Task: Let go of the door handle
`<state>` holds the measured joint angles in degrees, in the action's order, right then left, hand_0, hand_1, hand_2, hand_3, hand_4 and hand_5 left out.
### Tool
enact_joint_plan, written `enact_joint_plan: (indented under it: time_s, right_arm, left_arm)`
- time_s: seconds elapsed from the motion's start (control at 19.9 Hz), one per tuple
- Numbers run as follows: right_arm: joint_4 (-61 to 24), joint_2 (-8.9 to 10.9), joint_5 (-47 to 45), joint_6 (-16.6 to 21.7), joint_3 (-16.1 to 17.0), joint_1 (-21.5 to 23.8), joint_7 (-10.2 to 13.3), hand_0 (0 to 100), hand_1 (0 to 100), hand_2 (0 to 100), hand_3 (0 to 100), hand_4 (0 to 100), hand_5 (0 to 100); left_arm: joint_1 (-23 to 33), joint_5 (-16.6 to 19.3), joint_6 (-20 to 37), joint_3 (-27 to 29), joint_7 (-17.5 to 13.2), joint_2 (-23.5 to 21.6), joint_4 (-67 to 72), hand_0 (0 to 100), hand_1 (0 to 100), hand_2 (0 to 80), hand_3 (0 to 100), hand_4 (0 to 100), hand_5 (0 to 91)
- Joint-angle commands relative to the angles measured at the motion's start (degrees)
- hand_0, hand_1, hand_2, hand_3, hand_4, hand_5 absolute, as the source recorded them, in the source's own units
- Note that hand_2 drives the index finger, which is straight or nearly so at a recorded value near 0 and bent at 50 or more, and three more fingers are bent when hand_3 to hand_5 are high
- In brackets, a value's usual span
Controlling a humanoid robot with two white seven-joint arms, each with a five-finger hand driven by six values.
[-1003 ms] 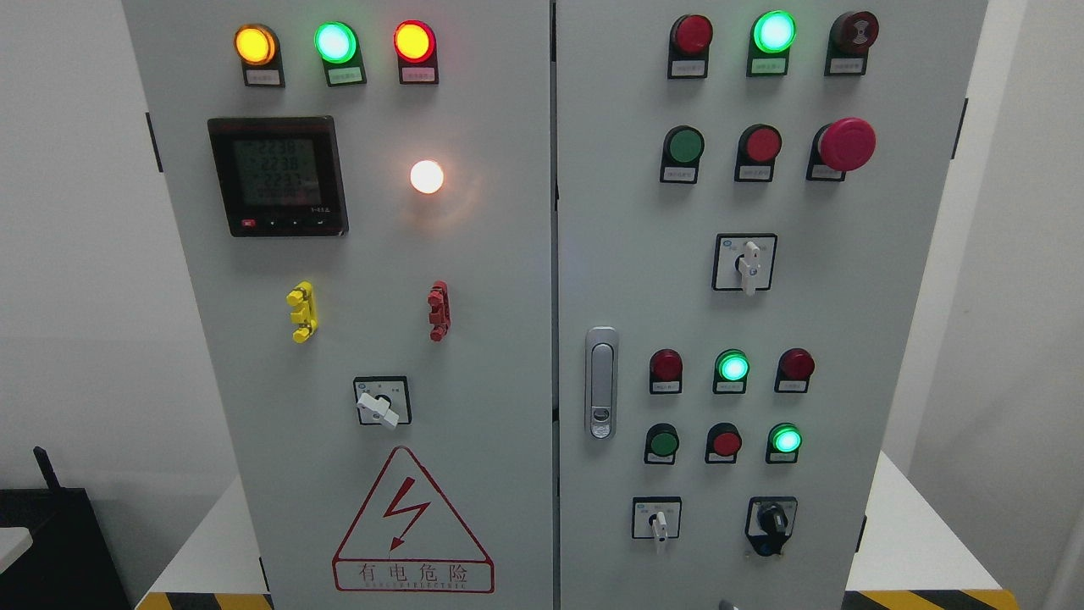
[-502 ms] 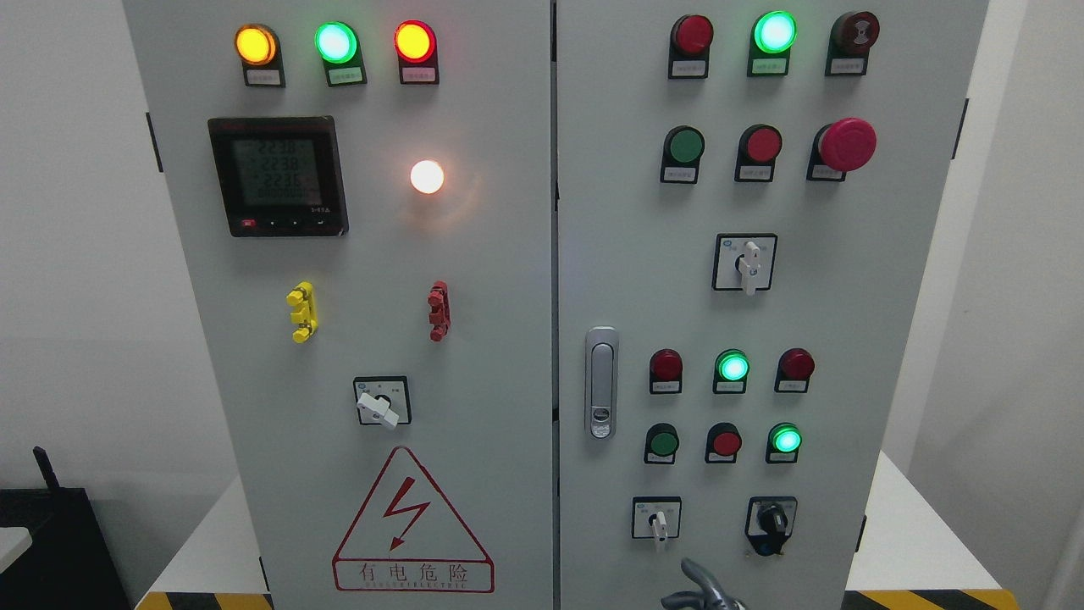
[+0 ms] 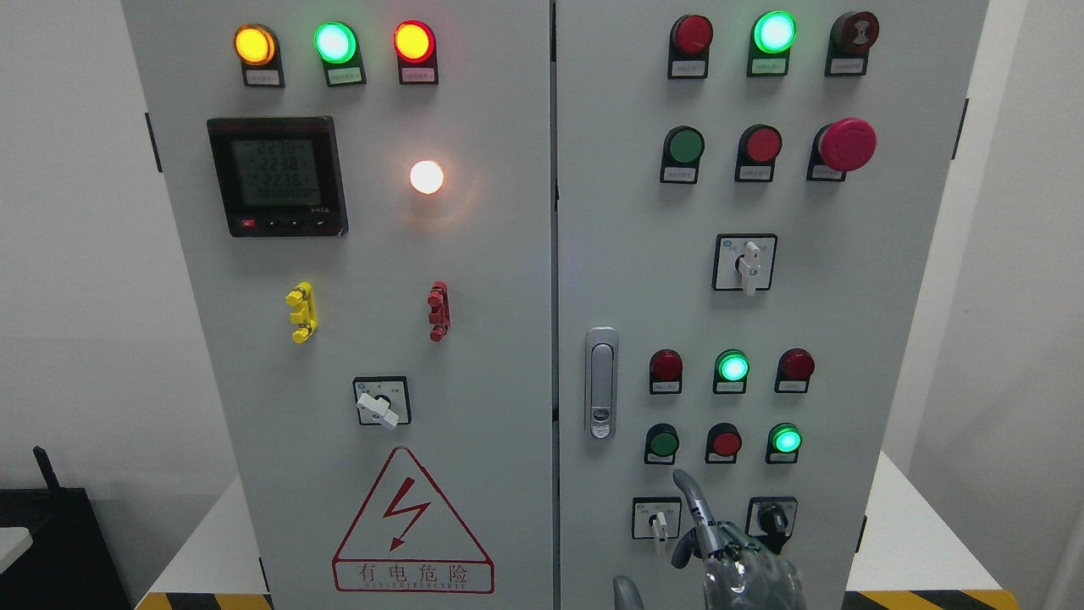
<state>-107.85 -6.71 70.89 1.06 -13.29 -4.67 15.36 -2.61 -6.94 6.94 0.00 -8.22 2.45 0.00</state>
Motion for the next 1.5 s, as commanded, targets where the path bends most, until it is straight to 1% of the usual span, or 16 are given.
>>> enact_joint_plan:
  time_s: [0.0, 0.1, 0.2, 0.25, 0.45, 0.55, 0.7, 0.8, 0.9, 1.45]
  right_arm:
    - [5.54, -0.93, 6.89, -1.58, -4.81, -3.67, 0.11, 25, 27, 0, 100, 100, 100]
    - [6.07, -1.02, 8.03, -3.69, -5.60, -5.16, -0.42, 25, 26, 0, 100, 100, 100]
    - [6.51, -1.02, 8.39, -5.28, -5.86, -6.22, -3.13, 25, 26, 0, 100, 100, 100]
    - [7.21, -1.02, 8.39, -5.46, -5.87, -6.83, -3.84, 25, 26, 0, 100, 100, 100]
    - [9.85, -1.02, 8.48, -5.63, -6.04, -9.99, -4.20, 25, 26, 0, 100, 100, 100]
    - [10.64, -1.02, 8.48, -6.68, -6.13, -10.88, -4.29, 26, 25, 0, 100, 100, 100]
    - [11.26, -1.02, 8.57, -6.95, -6.22, -11.67, -4.73, 26, 25, 0, 100, 100, 100]
    - [11.26, -1.02, 8.74, -8.61, -6.22, -11.76, -6.04, 26, 25, 0, 100, 100, 100]
    - [11.09, -1.02, 8.74, -9.67, -6.22, -11.67, -6.05, 26, 25, 0, 100, 100, 100]
    - [11.00, -1.02, 8.83, -10.64, -5.60, -11.76, -6.14, 27, 25, 0, 100, 100, 100]
  left_arm:
    - [-0.03, 0.00, 0.01, 0.62, 0.05, 0.01, 0.97, 12, 39, 0.0, 0, 0, 0.0]
    - [-0.03, 0.00, 0.09, 0.62, 0.05, 0.01, 0.97, 12, 39, 0.0, 0, 0, 0.0]
    - [-0.03, 0.00, 0.01, 0.62, 0.05, 0.01, 0.97, 12, 39, 0.0, 0, 0, 0.0]
    - [-0.03, 0.00, 0.01, 0.62, 0.05, 0.01, 0.97, 12, 39, 0.0, 0, 0, 0.0]
    - [-0.03, 0.00, 0.01, 0.62, 0.05, 0.01, 0.97, 12, 39, 0.0, 0, 0, 0.0]
    - [-0.03, 0.00, 0.01, 0.62, 0.05, 0.01, 0.97, 12, 39, 0.0, 0, 0, 0.0]
    - [-0.03, 0.00, 0.01, 0.62, 0.05, 0.01, 0.97, 12, 39, 0.0, 0, 0, 0.0]
    - [-0.03, 0.00, 0.01, 0.62, 0.05, 0.01, 0.97, 12, 39, 0.0, 0, 0, 0.0]
    - [-0.03, 0.00, 0.01, 0.62, 0.05, 0.01, 0.97, 12, 39, 0.0, 0, 0, 0.0]
    - [0.06, 0.00, 0.09, 0.62, 0.05, 0.01, 0.97, 12, 39, 0.0, 0, 0, 0.0]
